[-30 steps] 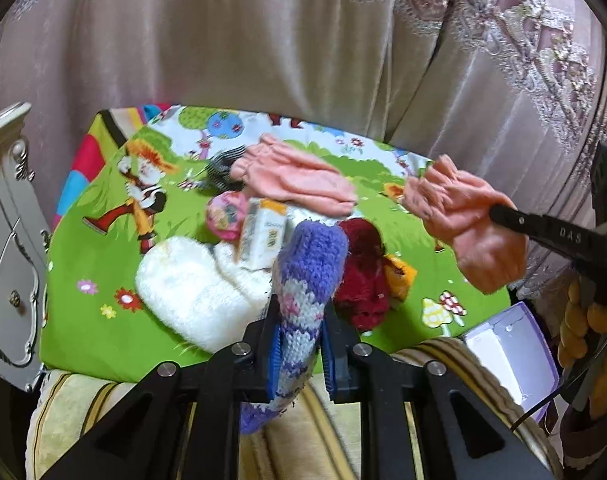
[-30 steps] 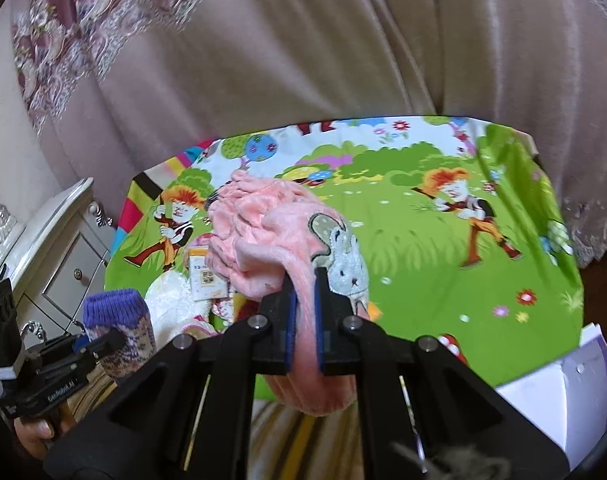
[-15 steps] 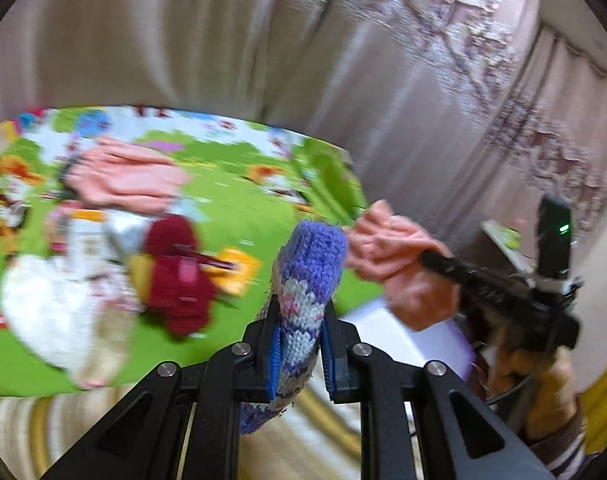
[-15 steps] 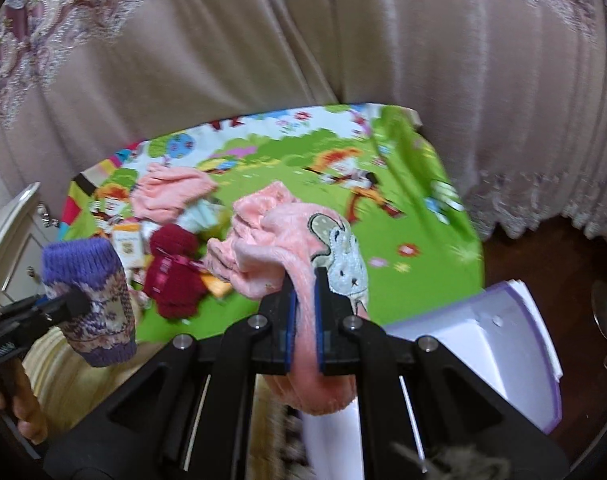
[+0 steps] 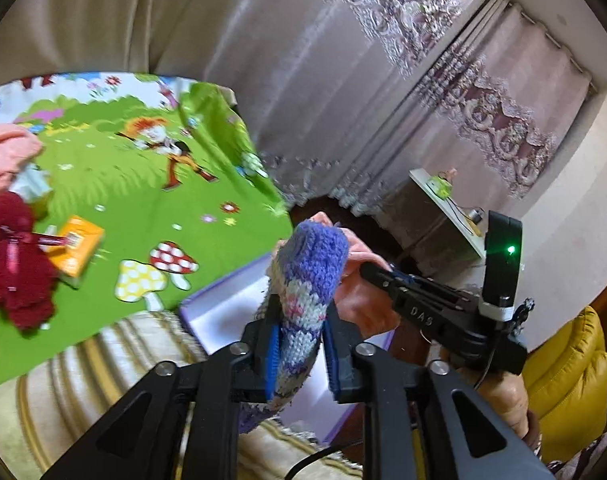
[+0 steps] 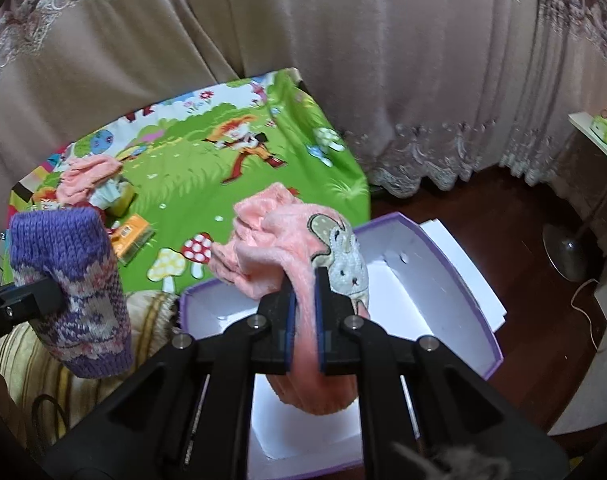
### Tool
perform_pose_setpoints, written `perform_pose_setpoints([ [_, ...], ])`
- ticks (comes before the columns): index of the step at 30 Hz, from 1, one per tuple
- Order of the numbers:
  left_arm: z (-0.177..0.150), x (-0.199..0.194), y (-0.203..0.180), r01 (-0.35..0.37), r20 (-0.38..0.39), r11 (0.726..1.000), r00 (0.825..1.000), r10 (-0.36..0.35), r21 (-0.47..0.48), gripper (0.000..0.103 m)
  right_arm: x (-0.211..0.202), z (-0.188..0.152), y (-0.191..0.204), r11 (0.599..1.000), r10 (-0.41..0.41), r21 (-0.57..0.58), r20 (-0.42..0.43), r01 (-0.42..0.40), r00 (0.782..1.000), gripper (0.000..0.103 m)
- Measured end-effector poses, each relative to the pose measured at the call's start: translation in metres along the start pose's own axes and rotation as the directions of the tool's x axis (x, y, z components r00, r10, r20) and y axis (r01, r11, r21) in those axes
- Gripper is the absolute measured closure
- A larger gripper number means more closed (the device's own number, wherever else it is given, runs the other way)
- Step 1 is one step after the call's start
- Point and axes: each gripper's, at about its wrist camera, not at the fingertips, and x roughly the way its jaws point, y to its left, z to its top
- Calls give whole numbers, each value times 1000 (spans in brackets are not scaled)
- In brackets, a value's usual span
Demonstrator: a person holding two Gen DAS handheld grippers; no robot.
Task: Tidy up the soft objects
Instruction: 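Carry the pink garment into the box and open the right tool while the left tool carries the mitten, then release the purple mitten into the box with the left tool, then grasp the white-and-orange carton with the left tool while the right tool grasps the red plush doll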
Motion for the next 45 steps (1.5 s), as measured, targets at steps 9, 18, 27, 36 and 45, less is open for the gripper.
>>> perform_pose_setpoints([
  [9, -5, 10, 6, -3, -27, 1000, 1000, 3, -20, 43, -2, -7, -11, 999, -37, 17, 22, 36, 999, 34],
  [18, -2, -14, 38, -127, 22, 992, 992, 128, -20, 40, -3, -3, 13, 1000, 6, -21, 35, -5, 999, 34],
  [27, -3, -55, 90, -229, 93, 968, 967, 238, -103, 40, 7, -2, 52, 994, 99, -51, 0, -99, 995, 34],
  [36, 3, -105, 152, -320, 157, 919, 920, 360, -231, 40, 16, 8, 94, 981, 162, -105, -28, -164, 986, 34],
  [45, 21, -134, 203, -406, 152, 866, 874, 462, -293, 41, 38, 25, 148, 956, 231, -167, -83, -242, 969, 34],
])
